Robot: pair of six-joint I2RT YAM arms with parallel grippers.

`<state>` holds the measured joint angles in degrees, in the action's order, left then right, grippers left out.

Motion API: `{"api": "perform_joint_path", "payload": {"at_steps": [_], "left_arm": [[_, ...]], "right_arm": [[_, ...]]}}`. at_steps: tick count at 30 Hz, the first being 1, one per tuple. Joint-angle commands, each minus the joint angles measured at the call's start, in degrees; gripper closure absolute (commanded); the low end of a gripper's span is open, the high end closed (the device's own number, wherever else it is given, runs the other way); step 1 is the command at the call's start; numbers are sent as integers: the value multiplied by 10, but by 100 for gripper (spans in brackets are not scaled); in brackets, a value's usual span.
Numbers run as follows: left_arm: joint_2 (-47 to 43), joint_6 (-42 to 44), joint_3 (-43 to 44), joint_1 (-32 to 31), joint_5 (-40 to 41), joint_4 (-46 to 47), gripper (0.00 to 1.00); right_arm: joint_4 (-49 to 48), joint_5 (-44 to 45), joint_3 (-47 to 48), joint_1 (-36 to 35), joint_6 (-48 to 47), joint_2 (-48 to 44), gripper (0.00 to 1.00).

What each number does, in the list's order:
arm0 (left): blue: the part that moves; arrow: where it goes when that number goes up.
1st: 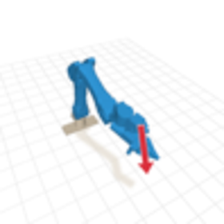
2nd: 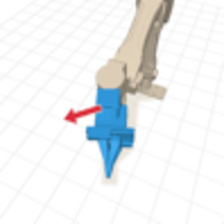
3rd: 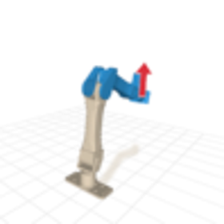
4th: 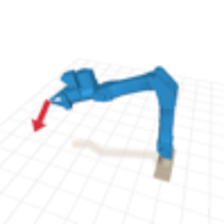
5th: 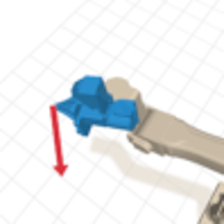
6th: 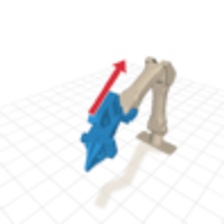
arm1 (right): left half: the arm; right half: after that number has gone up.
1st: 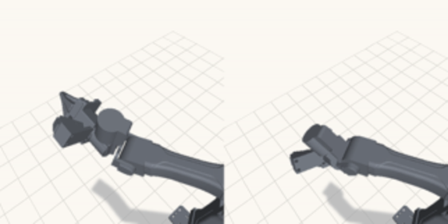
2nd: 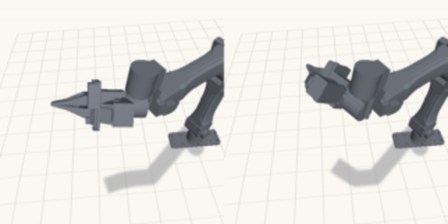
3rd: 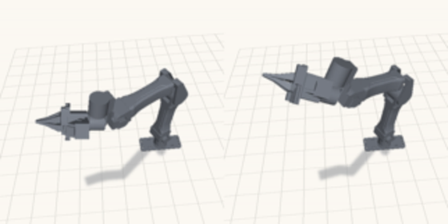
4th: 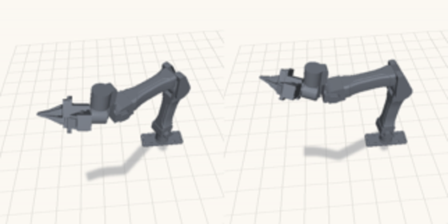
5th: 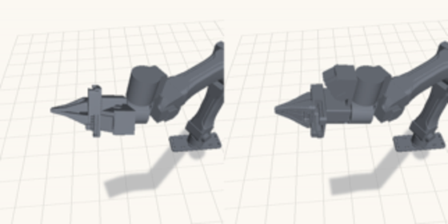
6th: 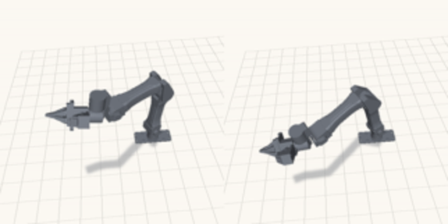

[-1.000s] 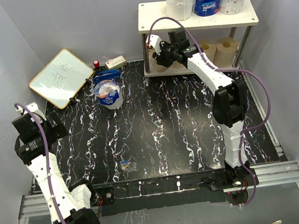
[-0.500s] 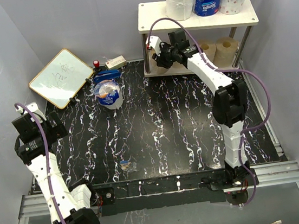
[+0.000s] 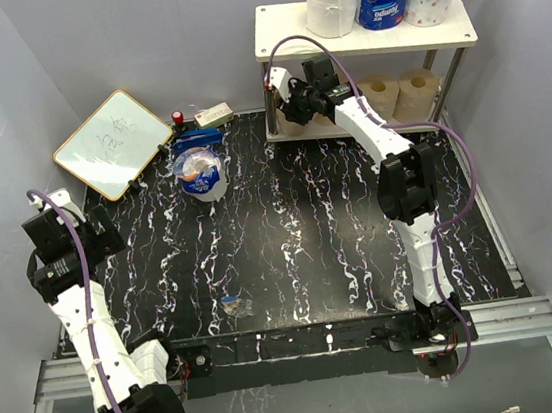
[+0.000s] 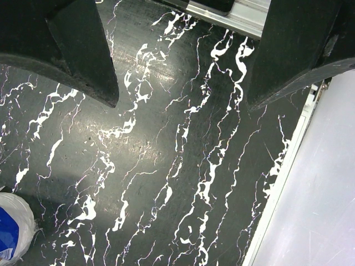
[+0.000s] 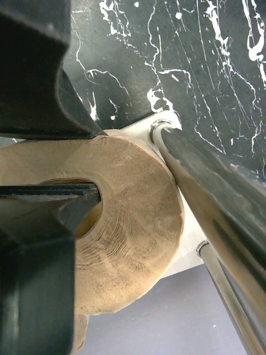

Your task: Place and organize the paper towels onto the shelf

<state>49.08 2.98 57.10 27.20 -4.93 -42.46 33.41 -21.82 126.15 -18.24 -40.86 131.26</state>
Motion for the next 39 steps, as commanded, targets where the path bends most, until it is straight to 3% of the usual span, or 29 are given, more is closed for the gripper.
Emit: {"api": "perform_joint_path", "payload": {"at_steps": [1,7,13,14,15,16,22,26,30,34,37,39], "left_arm": [[1,3,-1,3,-1,0,2],[2,4,-1,3,-1,0,2],[2,4,-1,3,-1,0,2],[2,3,-1,3,-1,0,2],[2,3,-1,3,-1,0,2],[0,3,-1,3,-1,0,2],[-12,4,0,2,-21,-3,2],[-17,-10,-7,3,-18,19,11],[21,30,39,3,-80,11,2],[152,35,127,0,-128,-23,5],[223,46,188,-26,-134,-9,5],[263,46,230,-81,-115,-4,5]], "right_arm": [[-62,16,47,2,10,-7,69],[-100,33,15,3,25,-25,33],[-126,36,-32,2,40,-69,28],[-129,33,-43,2,46,-81,23],[-132,29,-57,2,52,-96,6],[-133,24,-80,2,59,-120,2],[-132,15,-214,0,98,-251,2],[-94,18,-235,0,107,-307,2],[-16,10,-253,0,108,-361,2],[53,30,-433,0,62,-446,2],[9,114,-597,0,60,-506,2],[-23,160,-672,1,85,-541,2]]}}
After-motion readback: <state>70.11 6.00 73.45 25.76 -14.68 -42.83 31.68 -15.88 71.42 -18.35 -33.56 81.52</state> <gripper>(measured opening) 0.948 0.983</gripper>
